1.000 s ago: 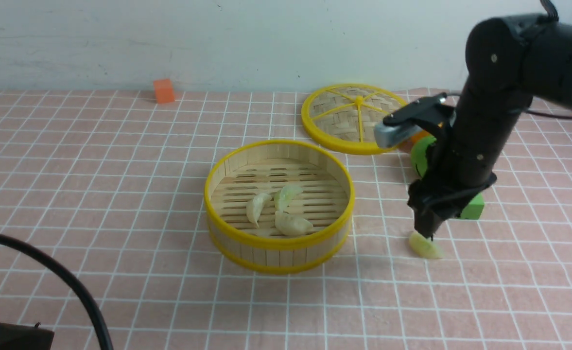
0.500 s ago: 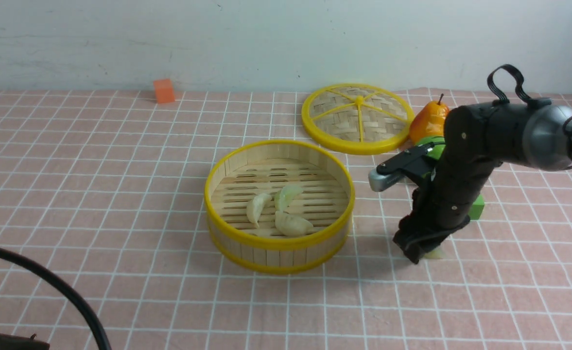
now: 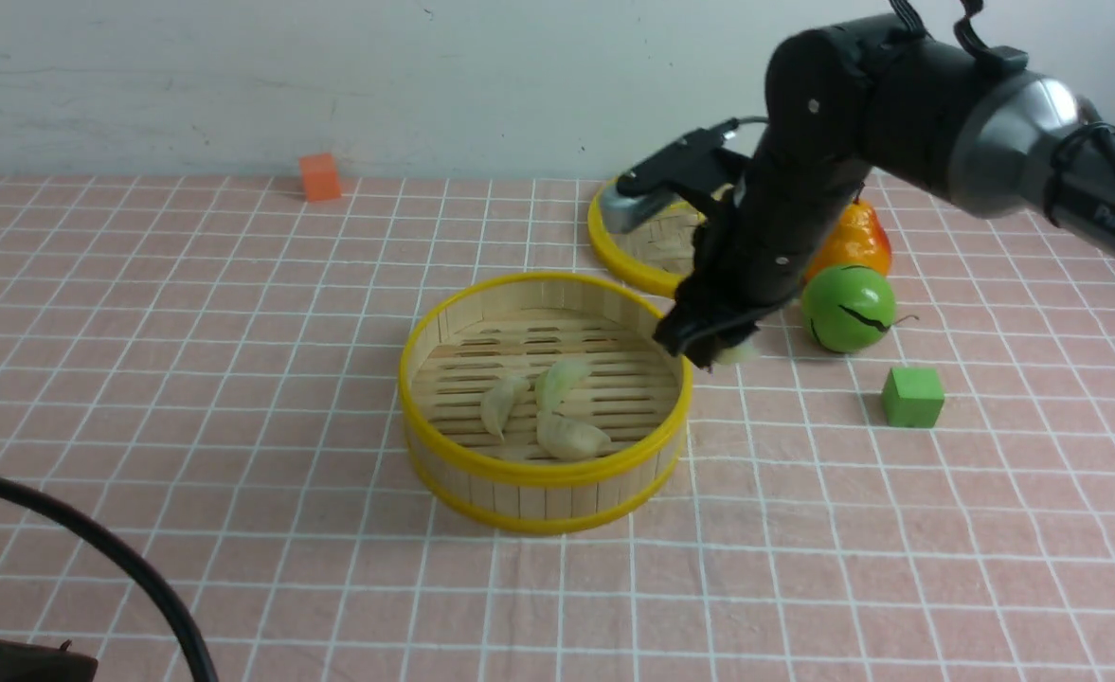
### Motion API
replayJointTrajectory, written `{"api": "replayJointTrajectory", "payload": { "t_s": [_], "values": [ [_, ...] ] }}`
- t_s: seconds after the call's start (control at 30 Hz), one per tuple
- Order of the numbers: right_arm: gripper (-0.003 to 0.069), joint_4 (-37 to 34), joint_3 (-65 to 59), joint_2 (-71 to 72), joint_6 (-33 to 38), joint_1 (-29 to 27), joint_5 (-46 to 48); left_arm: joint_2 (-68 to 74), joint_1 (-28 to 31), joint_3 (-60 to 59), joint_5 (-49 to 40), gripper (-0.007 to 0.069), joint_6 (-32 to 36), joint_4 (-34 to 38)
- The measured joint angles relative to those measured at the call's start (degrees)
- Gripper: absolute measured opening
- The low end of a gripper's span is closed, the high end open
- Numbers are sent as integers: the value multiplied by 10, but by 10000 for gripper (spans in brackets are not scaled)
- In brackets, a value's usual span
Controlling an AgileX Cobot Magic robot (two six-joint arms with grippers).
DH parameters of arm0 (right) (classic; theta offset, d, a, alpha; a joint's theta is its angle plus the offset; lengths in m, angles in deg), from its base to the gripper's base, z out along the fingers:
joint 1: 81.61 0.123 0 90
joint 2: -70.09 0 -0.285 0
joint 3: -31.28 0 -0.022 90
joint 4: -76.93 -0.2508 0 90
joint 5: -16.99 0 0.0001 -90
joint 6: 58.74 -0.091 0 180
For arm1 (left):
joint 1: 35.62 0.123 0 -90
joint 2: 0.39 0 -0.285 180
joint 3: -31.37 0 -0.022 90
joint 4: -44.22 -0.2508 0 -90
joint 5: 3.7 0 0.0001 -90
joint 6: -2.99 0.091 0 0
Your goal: Put the dumplings into the steamer on the table with the pink tablecloth.
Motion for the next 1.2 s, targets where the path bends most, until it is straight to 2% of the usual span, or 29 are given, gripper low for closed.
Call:
{"api": "replayJointTrajectory", "payload": {
  "t_s": [0.2,0.37,0.43,0.5,0.63,0.77,0.87,0.93,0.97,1.0,1.03,1.07,1.1,1.13,1.2],
  "values": [
    [213,-17,13,-56,-46,22,-75,0,0,0,0,4,0,0],
    [226,-13,13,-108,-63,22,-91,0,0,0,1,8,-1,2],
    [274,-13,13,-115,-64,23,-94,0,0,-1,3,11,-1,7],
    [358,-13,13,-114,-65,23,-100,-2,0,-4,18,15,-1,14],
    [506,-12,34,-103,-65,23,-60,-28,0,-51,97,17,-1,31],
    [528,-11,67,-77,-65,23,6,-69,0,-111,158,17,-1,35],
    [469,-11,88,-34,-64,23,64,-121,0,-157,196,17,-2,36],
    [368,-14,92,-2,-64,23,82,-166,0,-176,220,20,-2,35],
    [282,-16,92,14,-64,23,86,-185,0,-179,230,20,-2,35],
    [228,-17,90,28,-64,23,88,-196,0,-180,234,20,-2,35],
    [200,-19,88,30,-64,23,88,-200,0,-181,236,20,-2,35],
    [87,-23,78,56,-64,23,92,-215,0,-182,240,20,-2,34],
    [34,-26,71,71,-64,23,93,-221,0,-182,241,20,-2,33],
    [1,-29,63,85,-64,23,93,-223,0,-182,241,21,-2,33],
    [-13,-32,48,107,-64,23,93,-224,0,-182,241,21,-2,33]
  ]
}}
